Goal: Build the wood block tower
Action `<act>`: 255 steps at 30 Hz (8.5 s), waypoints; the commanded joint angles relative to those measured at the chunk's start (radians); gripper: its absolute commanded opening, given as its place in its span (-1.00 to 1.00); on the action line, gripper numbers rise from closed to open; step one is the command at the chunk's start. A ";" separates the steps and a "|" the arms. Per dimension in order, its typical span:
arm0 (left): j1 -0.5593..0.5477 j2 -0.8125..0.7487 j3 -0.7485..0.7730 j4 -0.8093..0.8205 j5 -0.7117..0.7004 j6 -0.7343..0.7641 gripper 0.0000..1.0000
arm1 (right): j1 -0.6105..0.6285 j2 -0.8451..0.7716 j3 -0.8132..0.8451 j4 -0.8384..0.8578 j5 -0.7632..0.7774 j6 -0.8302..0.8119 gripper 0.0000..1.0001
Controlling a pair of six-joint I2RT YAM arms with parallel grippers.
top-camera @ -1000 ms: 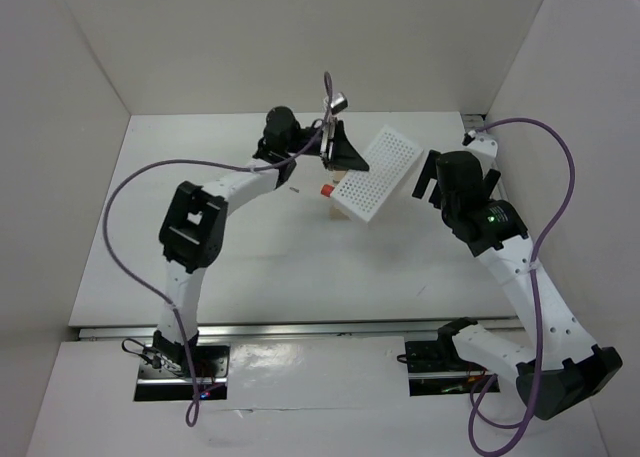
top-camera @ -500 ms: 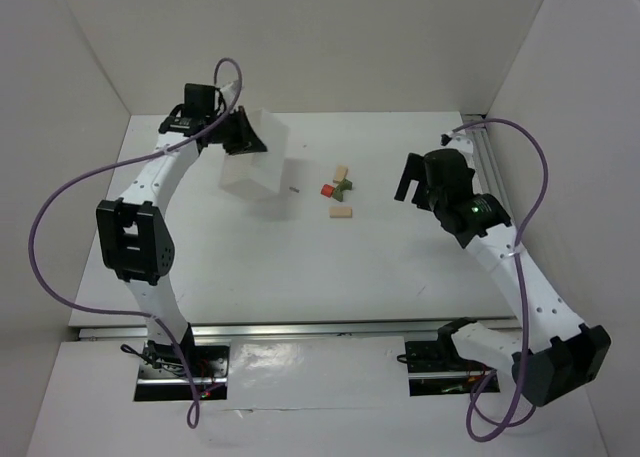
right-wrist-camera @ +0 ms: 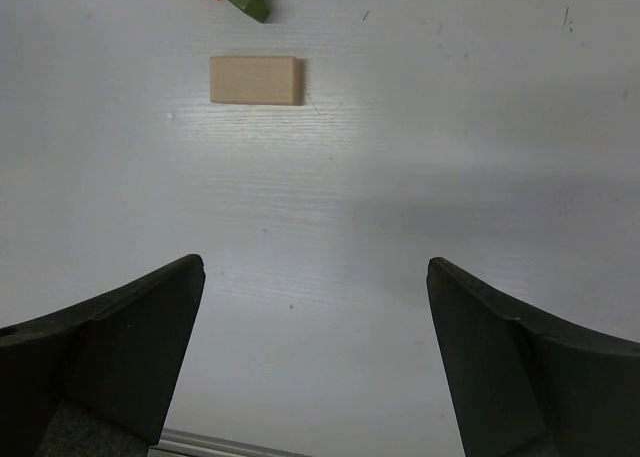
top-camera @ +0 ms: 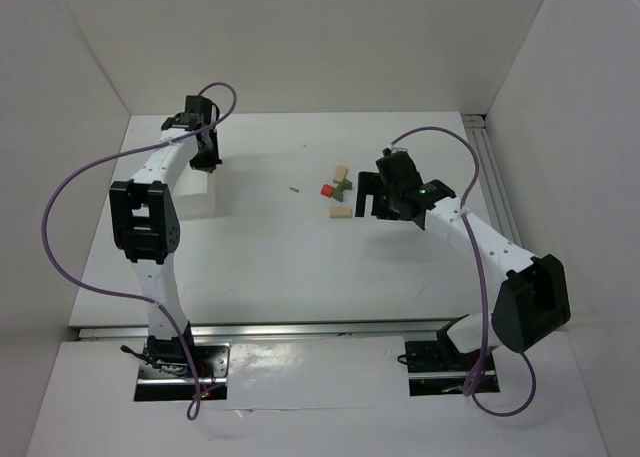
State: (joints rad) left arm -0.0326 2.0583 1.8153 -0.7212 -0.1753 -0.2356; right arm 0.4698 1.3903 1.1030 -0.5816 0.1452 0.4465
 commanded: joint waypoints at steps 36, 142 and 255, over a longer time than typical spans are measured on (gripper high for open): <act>-0.541 -0.126 -0.041 0.025 0.258 -0.203 0.39 | -0.006 0.037 -0.029 0.129 0.005 0.030 0.95; -0.572 -0.314 -0.361 0.226 0.615 0.254 -1.00 | -0.115 -0.145 -0.086 0.242 -0.620 0.115 0.91; -0.141 -0.809 -0.606 0.106 0.266 -0.292 0.87 | 0.375 0.384 0.324 0.184 0.470 0.205 -1.00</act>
State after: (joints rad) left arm -0.1795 1.2900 1.2427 -0.6151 0.1635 -0.4713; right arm 0.8291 1.7424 1.3727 -0.3344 0.4576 0.6189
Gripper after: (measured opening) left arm 0.938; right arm 0.257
